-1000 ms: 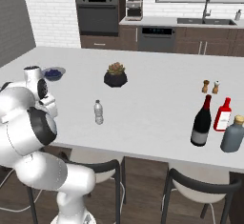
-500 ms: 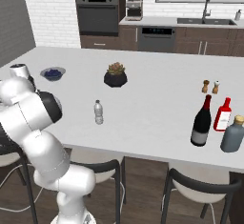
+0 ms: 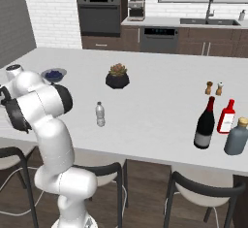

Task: Move the plastic bottles in the middle to the plastics group, and the glass bottles in the middle to the glass group.

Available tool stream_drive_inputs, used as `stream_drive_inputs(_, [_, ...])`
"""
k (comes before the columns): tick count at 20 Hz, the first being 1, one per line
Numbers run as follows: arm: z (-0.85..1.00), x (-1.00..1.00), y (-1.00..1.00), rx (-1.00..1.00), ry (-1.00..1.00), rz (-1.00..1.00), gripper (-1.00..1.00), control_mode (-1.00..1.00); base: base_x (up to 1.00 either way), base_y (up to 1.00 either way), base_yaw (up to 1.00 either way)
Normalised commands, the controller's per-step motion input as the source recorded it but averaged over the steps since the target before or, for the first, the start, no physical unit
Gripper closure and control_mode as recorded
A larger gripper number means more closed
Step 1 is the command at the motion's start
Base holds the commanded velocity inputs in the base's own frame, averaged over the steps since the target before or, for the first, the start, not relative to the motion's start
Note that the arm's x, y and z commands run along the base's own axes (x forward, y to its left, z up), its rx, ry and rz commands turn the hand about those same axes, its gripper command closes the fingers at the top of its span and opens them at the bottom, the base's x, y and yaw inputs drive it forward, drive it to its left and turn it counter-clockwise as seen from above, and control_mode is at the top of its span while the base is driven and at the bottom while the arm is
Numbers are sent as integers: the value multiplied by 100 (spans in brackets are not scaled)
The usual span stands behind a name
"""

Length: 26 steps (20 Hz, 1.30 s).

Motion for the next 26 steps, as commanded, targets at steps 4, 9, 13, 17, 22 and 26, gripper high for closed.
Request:
stream_drive_inputs(4, [-6,48,17,0,3,1,100,-100,0,0,0])
stream_drive_inputs(9, [-8,46,51,0,0,0,100,-100,0,0,0])
stream_drive_inputs(13, [-11,39,36,0,0,0,100,-100,0,0,0])
stream_drive_inputs(17, [-20,34,21,0,0,0,100,-100,0,0,0])
stream_drive_inputs(22, [-19,-7,-14,0,0,0,100,-100,0,0,0])
stream_drive_inputs(26, [0,-29,-30,1,0,0,100,-100,0,0,0])
